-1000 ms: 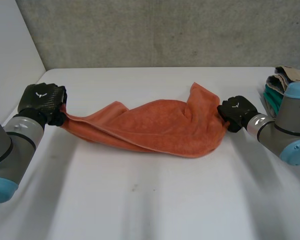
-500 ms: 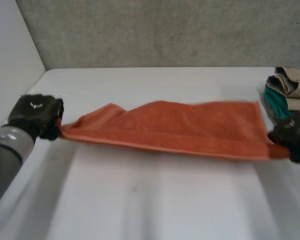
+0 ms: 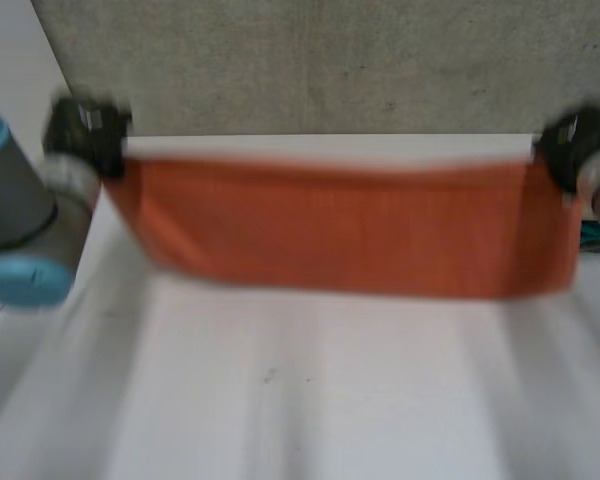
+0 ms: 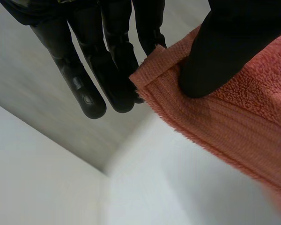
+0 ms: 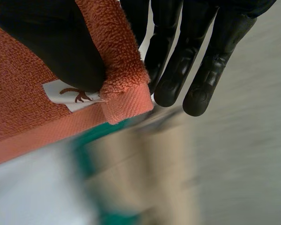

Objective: Fold the laundry.

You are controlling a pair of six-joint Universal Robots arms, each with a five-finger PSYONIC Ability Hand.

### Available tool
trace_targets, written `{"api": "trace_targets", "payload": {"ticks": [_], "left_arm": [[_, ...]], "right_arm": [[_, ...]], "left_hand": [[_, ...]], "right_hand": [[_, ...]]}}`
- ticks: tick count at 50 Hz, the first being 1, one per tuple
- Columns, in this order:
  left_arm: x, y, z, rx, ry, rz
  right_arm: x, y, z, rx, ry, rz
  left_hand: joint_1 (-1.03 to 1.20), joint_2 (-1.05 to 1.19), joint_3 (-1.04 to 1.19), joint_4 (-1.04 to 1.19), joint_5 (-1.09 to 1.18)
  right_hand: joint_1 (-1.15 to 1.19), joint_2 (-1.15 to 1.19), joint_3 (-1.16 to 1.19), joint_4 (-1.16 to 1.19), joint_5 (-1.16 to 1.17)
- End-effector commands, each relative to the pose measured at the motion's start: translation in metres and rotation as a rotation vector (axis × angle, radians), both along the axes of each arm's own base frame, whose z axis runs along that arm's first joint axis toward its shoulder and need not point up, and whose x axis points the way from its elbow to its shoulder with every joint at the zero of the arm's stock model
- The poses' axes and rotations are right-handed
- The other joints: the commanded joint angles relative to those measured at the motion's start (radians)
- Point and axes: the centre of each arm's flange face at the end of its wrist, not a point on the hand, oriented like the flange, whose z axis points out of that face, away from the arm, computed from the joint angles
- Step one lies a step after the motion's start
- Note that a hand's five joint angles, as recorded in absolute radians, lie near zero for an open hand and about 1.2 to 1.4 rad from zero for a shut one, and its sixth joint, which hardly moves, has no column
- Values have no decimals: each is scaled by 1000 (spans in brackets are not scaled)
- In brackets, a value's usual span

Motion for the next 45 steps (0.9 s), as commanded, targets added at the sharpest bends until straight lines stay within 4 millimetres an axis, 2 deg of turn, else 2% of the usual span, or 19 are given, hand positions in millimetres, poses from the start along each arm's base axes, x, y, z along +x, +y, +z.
{"api": "trace_targets", "payload": {"ticks": [1, 3, 5, 8, 11, 15, 16, 18, 20, 24, 25, 27, 28, 30, 33, 34, 37, 43, 45], "left_arm": [[-20, -43, 146, -665, 205, 6], [-18, -42, 168, -759, 242, 18], [-20, -39, 182, -808, 277, 31], [-22, -39, 181, -798, 301, 31], [-25, -42, 162, -736, 327, 12], [-21, -47, 125, -621, 336, 5], [-20, -48, 106, -569, 331, 3], [-19, -48, 89, -523, 321, 7], [-16, -48, 58, -442, 293, 16], [-13, -43, 12, -327, 257, 27], [-12, -43, 0, -299, 249, 29], [-14, -41, -37, -214, 222, 30], [-15, -40, -47, -190, 214, 29], [-14, -36, -71, -124, 190, 33], [-10, -30, -88, -67, 172, 43], [-8, -22, -99, -21, 152, 46], [-3, -2, -109, 69, 109, 50], [26, 50, -89, 233, 0, 80], [32, 66, -87, 287, -43, 76]], "right_arm": [[17, -46, 120, -717, -197, 30], [21, -46, 140, -861, -229, 38], [26, -43, 143, -880, -239, 45], [34, -39, 138, -846, -245, 57], [45, -34, 121, -761, -249, 79], [51, -30, 96, -664, -245, 99], [52, -29, 91, -648, -243, 102], [54, -27, 75, -592, -245, 113], [56, -26, 62, -553, -248, 124], [62, -26, 15, -423, -244, 159], [62, -27, -4, -372, -236, 158], [63, -27, -24, -317, -226, 154], [63, -27, -45, -257, -214, 150], [61, -26, -63, -196, -200, 142], [56, -19, -86, -73, -178, 121], [53, -17, -89, -42, -172, 113], [49, 3, -99, 102, -144, 101], [27, 59, -78, 366, -95, 63], [9, 75, -71, 444, -75, 24]], "left_hand": [[296, 200, 203, 195, 256], [296, 200, 203, 195, 256], [296, 200, 203, 195, 256], [296, 200, 203, 195, 256], [296, 200, 203, 195, 256], [296, 200, 203, 195, 256], [296, 200, 203, 195, 256], [296, 200, 203, 195, 256], [296, 200, 203, 195, 256], [296, 200, 203, 195, 256], [296, 200, 203, 195, 256], [296, 200, 203, 195, 256], [296, 200, 203, 195, 256], [296, 200, 203, 195, 256], [296, 200, 203, 195, 256], [296, 200, 203, 195, 256], [296, 200, 203, 195, 256], [296, 200, 203, 195, 256], [296, 200, 203, 195, 256]], "right_hand": [[404, 218, 220, 208, 246], [404, 218, 220, 208, 246], [404, 218, 220, 208, 246], [404, 218, 220, 208, 246], [404, 218, 220, 208, 246], [404, 218, 220, 208, 246], [404, 218, 220, 208, 246], [404, 218, 220, 208, 246], [404, 218, 220, 208, 246], [404, 218, 220, 208, 246], [404, 218, 220, 208, 246], [404, 218, 220, 208, 246], [404, 218, 220, 208, 246], [404, 218, 220, 208, 246], [404, 218, 220, 208, 246], [404, 218, 220, 208, 246], [404, 218, 220, 208, 246], [404, 218, 220, 208, 246], [404, 218, 220, 208, 246]]}}
